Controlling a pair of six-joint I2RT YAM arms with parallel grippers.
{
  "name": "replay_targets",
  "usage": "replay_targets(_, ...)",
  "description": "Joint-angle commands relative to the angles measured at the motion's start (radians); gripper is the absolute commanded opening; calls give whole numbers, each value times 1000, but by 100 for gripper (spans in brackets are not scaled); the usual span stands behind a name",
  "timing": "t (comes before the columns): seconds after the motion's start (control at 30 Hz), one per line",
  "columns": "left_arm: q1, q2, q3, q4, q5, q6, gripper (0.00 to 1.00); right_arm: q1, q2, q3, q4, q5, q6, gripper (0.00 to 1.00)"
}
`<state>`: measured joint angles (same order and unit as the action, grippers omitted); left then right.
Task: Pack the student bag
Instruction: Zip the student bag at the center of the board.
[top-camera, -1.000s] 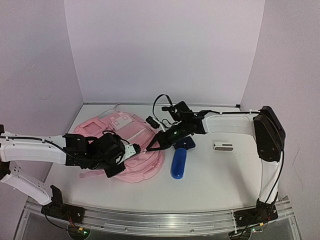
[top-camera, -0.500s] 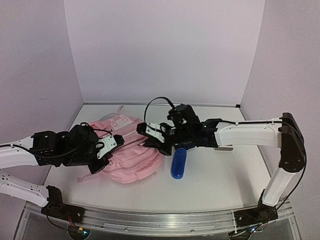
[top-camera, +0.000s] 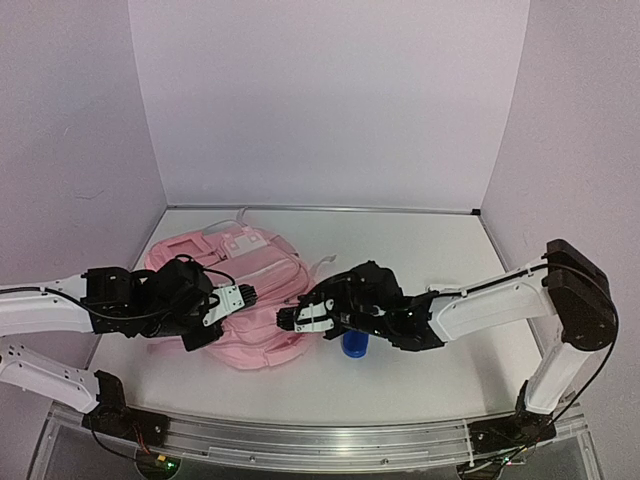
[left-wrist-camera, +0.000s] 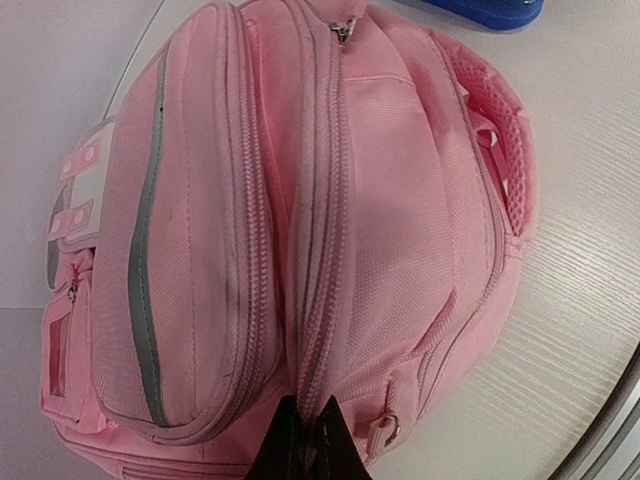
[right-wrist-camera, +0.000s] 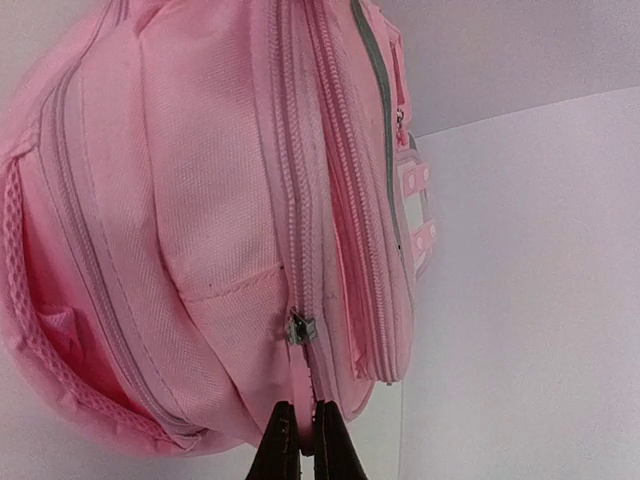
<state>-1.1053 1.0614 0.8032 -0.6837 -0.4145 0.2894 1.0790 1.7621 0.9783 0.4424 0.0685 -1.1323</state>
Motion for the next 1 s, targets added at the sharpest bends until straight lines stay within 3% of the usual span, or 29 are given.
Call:
replay_targets(0.0,59,-47,-16,-153,-181,41,5,-40,-84,-132,150,257,-125,0)
replay_targets(0.1,58,-27,1,-117,-105,19,11,-13,-64,-145,228,296,-136,0)
replay_targets(0.27,56,-3,57,-10,102,-42,41,53,3,-172,476,374,-203,0)
replay_targets(0.43,52,46,83,108,217,-75,61,102,69,-196,623,410,-240,0)
replay_targets(0.63,48,154,68,234,235,-69,63,145,94,-211,662,431,-219,2)
replay_targets(0.73,48,225,61,255,201,-63,56,145,88,-213,659,453,-175,23)
replay_targets(0.83,48,250,52,244,150,-65,40,145,38,-245,590,460,-96,46)
replay_targets(0.97,48,189,23,239,150,-74,32,143,-141,-235,166,381,189,75)
